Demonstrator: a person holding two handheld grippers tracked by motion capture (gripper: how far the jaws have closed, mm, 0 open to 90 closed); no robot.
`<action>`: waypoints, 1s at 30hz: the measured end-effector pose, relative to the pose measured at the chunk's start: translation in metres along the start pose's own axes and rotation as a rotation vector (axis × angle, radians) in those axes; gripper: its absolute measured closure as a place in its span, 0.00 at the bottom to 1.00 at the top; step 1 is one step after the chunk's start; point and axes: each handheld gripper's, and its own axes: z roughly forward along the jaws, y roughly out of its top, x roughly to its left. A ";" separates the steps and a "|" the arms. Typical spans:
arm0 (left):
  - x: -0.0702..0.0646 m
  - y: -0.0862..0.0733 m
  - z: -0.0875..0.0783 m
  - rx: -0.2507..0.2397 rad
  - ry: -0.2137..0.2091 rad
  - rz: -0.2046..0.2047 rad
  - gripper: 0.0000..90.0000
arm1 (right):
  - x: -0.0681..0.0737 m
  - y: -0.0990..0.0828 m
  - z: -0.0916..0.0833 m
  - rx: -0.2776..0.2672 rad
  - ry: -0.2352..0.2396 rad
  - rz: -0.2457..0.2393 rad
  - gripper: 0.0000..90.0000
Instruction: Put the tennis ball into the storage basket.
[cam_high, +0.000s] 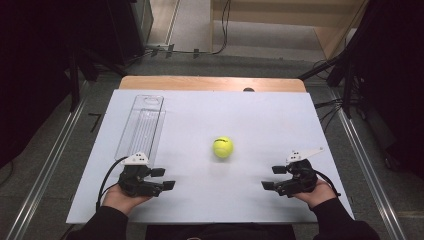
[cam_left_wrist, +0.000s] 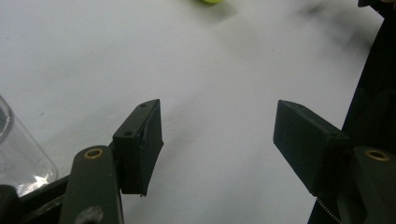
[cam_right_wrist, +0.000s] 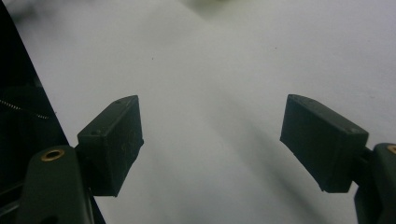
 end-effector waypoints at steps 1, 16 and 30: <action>0.000 0.000 0.000 -0.006 -0.002 -0.004 0.38 | 0.000 0.000 0.000 -0.005 0.007 0.002 0.21; 0.002 0.001 -0.001 -0.009 0.012 -0.036 0.33 | 0.003 0.001 0.010 -0.010 -0.010 -0.005 0.20; 0.002 0.002 0.000 -0.013 0.016 -0.033 0.33 | 0.003 0.000 0.012 0.012 -0.021 -0.002 0.20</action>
